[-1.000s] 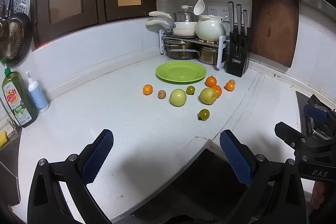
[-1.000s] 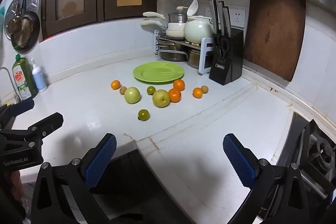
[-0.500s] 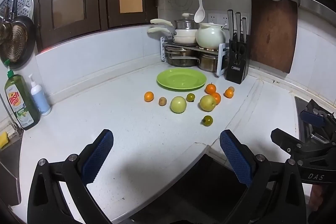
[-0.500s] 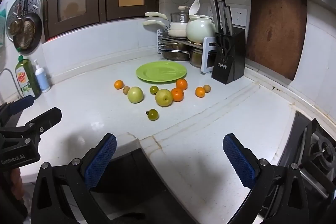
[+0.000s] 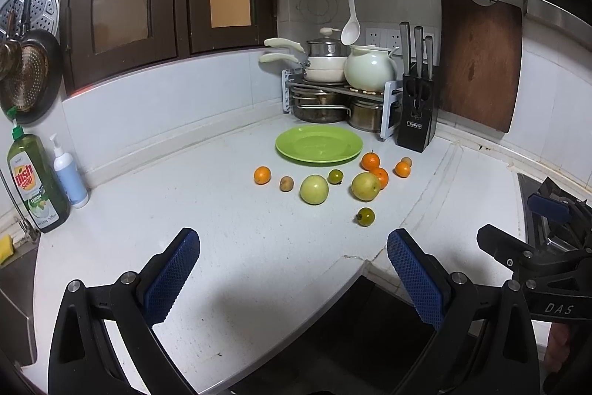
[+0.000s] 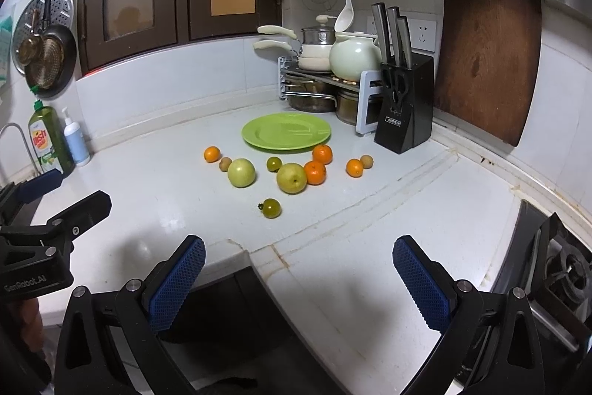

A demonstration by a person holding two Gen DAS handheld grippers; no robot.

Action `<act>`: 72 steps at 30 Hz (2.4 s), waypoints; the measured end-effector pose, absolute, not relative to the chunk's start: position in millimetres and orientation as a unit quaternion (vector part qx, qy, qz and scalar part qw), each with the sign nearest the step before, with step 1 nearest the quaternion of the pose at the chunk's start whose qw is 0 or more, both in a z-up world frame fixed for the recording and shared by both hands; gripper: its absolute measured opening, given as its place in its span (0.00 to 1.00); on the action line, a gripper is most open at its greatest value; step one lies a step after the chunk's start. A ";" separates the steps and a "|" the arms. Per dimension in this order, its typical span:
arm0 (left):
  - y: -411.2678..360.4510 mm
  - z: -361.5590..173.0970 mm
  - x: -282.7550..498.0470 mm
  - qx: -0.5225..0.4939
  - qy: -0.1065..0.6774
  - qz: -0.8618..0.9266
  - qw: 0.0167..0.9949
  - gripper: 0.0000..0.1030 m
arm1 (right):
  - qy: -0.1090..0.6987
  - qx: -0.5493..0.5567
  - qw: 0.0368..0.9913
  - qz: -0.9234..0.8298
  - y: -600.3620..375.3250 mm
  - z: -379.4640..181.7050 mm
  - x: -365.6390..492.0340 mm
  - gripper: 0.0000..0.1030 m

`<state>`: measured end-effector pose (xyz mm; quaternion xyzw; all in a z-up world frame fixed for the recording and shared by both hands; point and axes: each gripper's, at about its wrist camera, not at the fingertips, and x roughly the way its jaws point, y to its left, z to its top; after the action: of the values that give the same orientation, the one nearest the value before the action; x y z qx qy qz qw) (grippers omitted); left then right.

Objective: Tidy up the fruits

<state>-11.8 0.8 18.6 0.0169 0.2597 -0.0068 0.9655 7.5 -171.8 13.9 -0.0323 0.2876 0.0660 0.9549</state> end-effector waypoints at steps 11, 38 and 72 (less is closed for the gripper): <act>-1.9 17.5 -13.8 0.018 0.259 -0.008 0.966 1.00 | 0.288 -0.032 0.955 0.068 -172.2 13.6 7.1 0.99; -3.1 16.9 -13.7 0.016 0.262 -0.010 0.965 1.00 | 0.291 -0.033 0.953 0.074 -166.1 12.9 9.1 0.99; 32.1 -7.8 65.7 0.047 0.286 -0.056 0.955 0.96 | 0.333 -0.039 0.940 0.069 -131.3 -12.0 72.7 0.99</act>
<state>65.7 32.1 -7.8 0.0465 0.2859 -0.0560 0.9555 72.7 -131.3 -12.0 -0.0394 0.3325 0.0694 0.9397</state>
